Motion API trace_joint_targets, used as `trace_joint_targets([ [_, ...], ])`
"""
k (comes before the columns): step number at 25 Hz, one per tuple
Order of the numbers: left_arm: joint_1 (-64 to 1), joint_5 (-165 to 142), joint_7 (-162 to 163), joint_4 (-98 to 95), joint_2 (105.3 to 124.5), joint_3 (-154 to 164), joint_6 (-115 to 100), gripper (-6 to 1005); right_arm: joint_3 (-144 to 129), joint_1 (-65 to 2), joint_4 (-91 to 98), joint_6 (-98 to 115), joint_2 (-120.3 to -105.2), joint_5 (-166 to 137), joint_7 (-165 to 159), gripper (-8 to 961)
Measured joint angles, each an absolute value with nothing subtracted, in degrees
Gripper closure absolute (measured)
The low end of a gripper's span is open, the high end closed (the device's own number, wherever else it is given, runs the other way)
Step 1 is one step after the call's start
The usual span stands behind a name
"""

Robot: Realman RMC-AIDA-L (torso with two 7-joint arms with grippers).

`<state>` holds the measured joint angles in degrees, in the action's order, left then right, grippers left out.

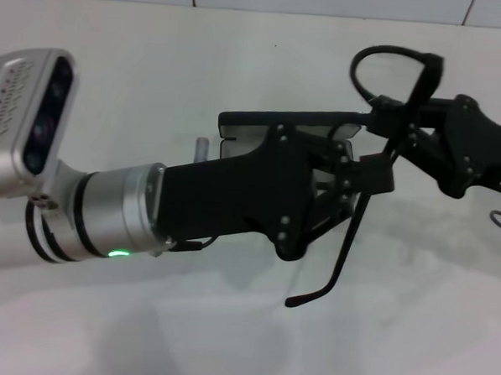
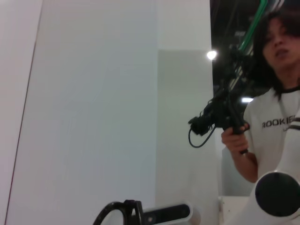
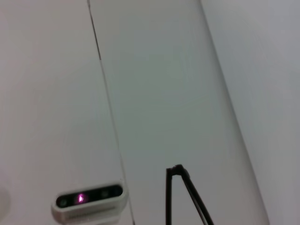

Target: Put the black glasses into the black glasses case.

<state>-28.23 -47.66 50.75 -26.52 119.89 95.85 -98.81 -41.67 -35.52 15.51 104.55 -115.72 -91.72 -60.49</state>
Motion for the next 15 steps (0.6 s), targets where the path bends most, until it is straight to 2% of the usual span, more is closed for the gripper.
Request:
trace_joint_targets([
  [9, -28.30, -47.67, 49.75, -24.61, 119.94, 95.09, -97.84, 955, -41.69, -35.26, 15.65, 111.28, -115.69, -89.78, -60.76, 853],
  [15, -27.68, -47.38, 49.15, -23.02, 119.88, 93.57, -97.98, 955, -41.68, -34.00, 16.16, 120.32, -115.02, -83.57, -61.71, 852],
])
